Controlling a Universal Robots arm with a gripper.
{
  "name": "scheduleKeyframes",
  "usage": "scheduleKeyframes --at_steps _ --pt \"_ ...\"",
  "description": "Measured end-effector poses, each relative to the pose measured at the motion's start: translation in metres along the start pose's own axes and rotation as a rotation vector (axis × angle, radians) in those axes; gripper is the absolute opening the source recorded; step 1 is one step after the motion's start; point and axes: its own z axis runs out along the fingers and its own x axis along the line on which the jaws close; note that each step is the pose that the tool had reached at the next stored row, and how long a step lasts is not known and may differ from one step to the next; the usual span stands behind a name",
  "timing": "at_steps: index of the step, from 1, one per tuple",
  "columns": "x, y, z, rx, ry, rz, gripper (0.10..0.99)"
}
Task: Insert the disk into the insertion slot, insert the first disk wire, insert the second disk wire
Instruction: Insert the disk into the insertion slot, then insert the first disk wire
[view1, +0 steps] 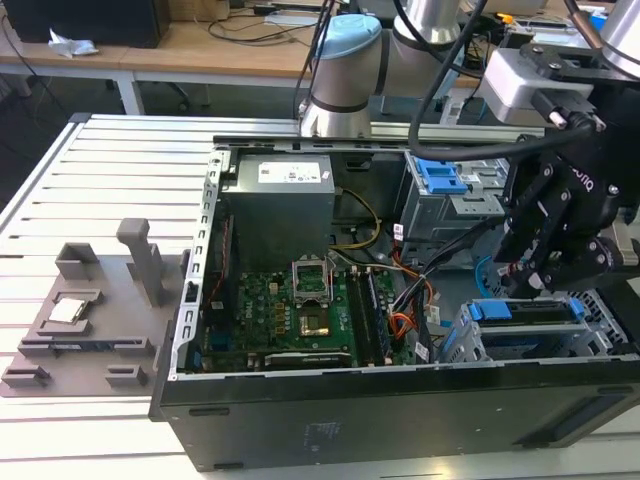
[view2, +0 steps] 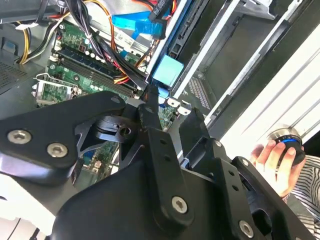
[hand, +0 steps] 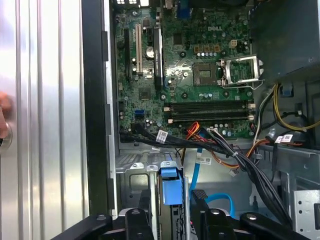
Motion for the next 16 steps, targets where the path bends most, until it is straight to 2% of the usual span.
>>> scheduleKeyframes --at_steps 2,5,6,7,16 --pt "0.0 0.0 0.0004 0.0 0.0 0.0 0.427" --pt "0.0 0.0 0.0007 0.0 0.0 0.0 0.239" --pt "0.0 0.0 0.0008 0.0 -0.0001 0.0 0.239" --pt "0.0 0.0 0.0009 0.0 0.0 0.0 0.122" --pt "0.0 -0.0001 0.0024 0.0 0.0 0.0 0.106"
